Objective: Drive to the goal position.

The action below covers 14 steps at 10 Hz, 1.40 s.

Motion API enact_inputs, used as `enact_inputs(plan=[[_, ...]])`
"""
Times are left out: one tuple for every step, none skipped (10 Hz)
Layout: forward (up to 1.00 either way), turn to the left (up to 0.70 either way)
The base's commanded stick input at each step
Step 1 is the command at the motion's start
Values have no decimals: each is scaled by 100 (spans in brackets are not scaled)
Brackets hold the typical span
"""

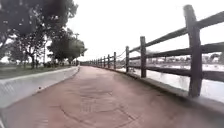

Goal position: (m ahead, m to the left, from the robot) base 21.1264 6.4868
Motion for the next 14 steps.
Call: enact_inputs(plan=[[100, 0], [100, 0], [100, 0], [100, 0], [100, 3], [100, 18], [100, 23], [100, 23], [100, 18], [100, 6], [100, 0], [100, 0], [100, 0], [100, 0]])
